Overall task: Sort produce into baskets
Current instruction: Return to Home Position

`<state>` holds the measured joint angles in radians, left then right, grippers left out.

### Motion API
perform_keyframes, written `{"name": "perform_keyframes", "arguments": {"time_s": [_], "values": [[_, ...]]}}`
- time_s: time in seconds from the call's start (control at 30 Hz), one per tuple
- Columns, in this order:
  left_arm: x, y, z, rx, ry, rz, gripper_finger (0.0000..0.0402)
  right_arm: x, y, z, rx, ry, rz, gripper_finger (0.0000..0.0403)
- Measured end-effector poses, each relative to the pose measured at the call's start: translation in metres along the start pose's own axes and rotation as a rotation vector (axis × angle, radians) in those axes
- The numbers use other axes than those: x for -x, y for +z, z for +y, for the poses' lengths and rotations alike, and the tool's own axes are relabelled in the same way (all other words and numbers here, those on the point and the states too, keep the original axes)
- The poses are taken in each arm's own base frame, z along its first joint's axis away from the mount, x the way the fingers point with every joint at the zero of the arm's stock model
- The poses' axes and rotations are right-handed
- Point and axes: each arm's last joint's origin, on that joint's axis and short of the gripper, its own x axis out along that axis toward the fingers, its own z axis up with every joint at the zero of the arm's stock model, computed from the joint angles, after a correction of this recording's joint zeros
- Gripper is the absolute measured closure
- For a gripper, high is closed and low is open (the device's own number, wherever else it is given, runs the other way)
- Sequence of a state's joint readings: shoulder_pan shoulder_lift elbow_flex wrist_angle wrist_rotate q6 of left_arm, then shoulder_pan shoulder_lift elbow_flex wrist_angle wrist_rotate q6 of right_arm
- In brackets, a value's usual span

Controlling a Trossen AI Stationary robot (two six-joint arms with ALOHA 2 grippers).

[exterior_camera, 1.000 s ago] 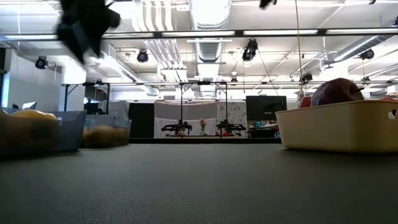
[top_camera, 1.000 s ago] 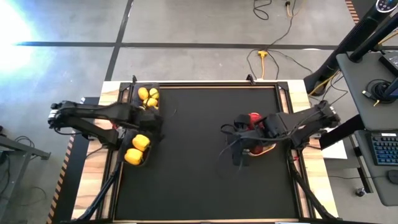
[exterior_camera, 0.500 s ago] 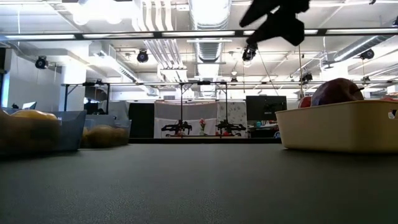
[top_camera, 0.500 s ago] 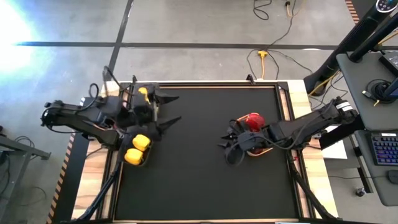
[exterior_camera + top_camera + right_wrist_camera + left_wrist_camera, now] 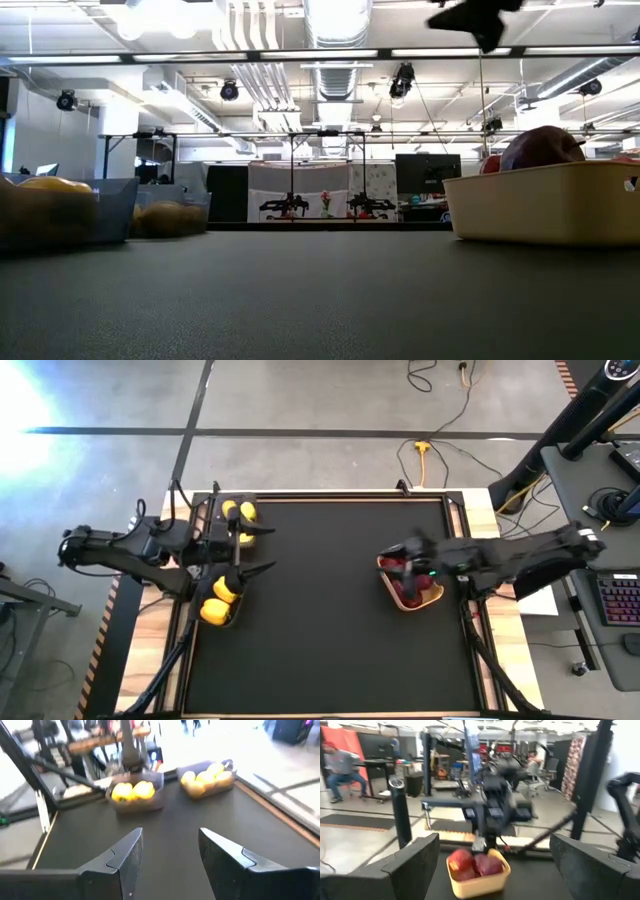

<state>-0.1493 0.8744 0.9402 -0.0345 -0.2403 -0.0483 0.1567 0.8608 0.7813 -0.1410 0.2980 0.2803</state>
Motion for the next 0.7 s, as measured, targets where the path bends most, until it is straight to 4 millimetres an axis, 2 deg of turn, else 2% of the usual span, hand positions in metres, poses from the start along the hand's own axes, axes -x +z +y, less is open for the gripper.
{"name": "perform_keyframes", "arguments": {"time_s": [0.17,0.3,0.43,0.53,0.6,0.7], "values": [[0.015,-0.028,0.005,0.048,-0.014,0.036,0.0042,0.051,-0.018,-0.022,-0.057,0.017,-0.133,0.0217],[0.02,-0.035,0.007,0.063,0.009,0.03,0.0042,0.094,-0.024,-0.038,-0.151,0.074,-0.302,0.0216],[0.021,-0.04,0.011,-0.004,0.104,0.046,0.0042,0.111,-0.038,-0.047,-0.178,0.094,-0.363,0.0216],[0.025,-0.058,0.013,-0.055,0.115,0.121,0.0042,0.118,-0.05,-0.053,-0.207,0.115,-0.417,0.0215],[0.03,-0.074,0.015,-0.052,0.104,0.146,0.0042,0.119,-0.061,-0.056,-0.131,0.127,-0.424,0.0216],[0.041,-0.097,0.017,-0.043,0.065,0.138,0.0042,0.119,-0.077,-0.056,0.087,0.224,-0.452,0.0215]]}}
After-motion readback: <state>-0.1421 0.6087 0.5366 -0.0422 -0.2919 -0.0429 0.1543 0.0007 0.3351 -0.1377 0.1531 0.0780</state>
